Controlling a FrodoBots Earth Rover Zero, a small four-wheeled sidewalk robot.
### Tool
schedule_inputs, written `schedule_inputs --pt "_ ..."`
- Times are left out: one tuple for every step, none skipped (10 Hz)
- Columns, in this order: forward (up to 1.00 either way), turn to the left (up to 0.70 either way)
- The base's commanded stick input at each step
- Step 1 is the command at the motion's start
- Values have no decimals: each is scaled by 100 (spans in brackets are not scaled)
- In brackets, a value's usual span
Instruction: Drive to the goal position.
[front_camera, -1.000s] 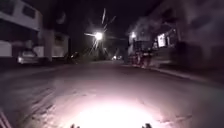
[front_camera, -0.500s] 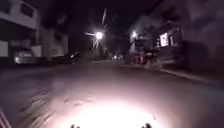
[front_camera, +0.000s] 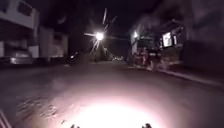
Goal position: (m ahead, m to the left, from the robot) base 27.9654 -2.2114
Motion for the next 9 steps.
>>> schedule_inputs --pt "70 0" --pt "70 0" --pt "70 0" --pt "70 0" --pt "70 0" --pt "70 0" --pt "70 0" --pt "70 0" --pt "70 0"
